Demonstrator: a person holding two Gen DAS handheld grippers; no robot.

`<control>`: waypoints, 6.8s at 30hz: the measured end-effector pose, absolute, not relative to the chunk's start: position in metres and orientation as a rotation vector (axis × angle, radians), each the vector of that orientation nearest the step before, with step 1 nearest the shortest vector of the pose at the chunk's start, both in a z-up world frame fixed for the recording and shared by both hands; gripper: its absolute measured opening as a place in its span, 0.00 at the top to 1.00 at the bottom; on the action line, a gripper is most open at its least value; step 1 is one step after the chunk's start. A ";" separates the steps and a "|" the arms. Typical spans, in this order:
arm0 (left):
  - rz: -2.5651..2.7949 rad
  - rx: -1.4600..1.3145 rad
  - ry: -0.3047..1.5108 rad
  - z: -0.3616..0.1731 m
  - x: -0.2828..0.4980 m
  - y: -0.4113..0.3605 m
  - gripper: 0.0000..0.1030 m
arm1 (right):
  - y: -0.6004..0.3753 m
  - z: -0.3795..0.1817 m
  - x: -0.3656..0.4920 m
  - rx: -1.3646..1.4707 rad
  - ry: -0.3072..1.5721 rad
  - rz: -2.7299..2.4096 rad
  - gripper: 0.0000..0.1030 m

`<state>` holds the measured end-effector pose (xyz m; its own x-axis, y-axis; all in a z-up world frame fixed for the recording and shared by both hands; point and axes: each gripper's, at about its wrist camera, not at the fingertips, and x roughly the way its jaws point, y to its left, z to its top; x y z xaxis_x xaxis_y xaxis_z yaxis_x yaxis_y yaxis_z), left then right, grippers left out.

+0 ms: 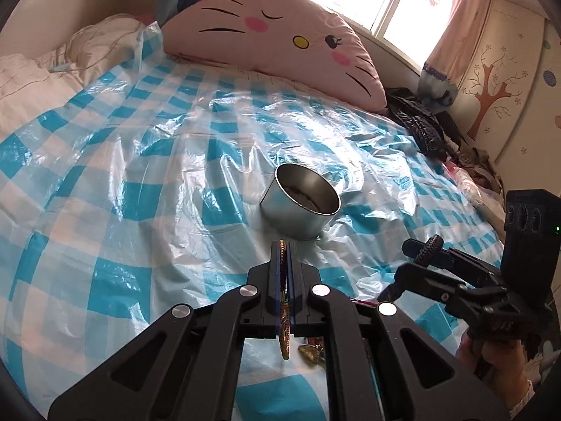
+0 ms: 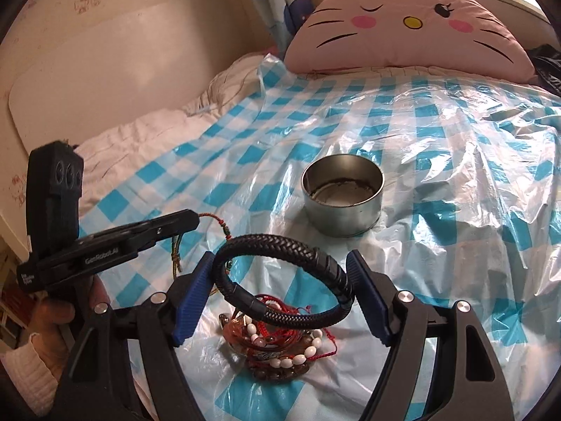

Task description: Organize jewelry

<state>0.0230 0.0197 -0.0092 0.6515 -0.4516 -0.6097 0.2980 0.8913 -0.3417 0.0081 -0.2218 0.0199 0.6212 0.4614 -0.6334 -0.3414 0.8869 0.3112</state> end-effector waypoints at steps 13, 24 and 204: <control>-0.475 -0.243 0.678 0.027 0.056 -0.015 0.97 | -0.232 0.031 0.054 0.245 0.722 0.430 0.29; -0.526 -0.362 0.755 0.001 0.137 -0.035 0.97 | -0.230 0.024 0.107 0.210 0.721 0.450 0.29; -0.531 -0.372 0.685 0.029 0.093 -0.035 0.98 | -0.259 0.028 0.070 0.377 0.665 0.410 0.88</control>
